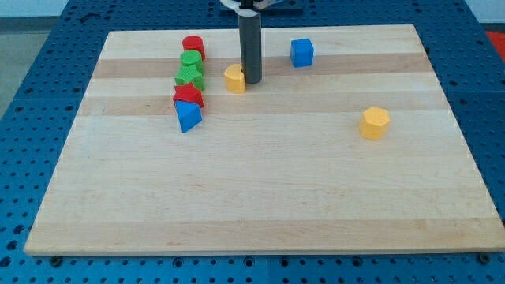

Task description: Push the yellow hexagon closer to the blue triangle

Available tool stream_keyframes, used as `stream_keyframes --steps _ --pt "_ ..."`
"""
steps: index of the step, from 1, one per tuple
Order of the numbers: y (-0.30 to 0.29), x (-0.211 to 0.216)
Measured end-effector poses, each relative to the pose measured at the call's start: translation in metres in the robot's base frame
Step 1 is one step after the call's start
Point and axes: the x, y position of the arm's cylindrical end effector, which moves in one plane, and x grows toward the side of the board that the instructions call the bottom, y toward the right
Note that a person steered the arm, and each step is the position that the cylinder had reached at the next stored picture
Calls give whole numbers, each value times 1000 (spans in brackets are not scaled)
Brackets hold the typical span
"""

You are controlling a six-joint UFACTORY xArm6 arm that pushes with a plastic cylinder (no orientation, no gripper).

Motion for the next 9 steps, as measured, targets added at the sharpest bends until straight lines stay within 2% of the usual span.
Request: stream_keyframes --steps 1,3,4,5,6,9 --pt "30 12" --pt "172 19" --pt "223 45" --pt "245 87" --pt "244 118" --pt "188 122"
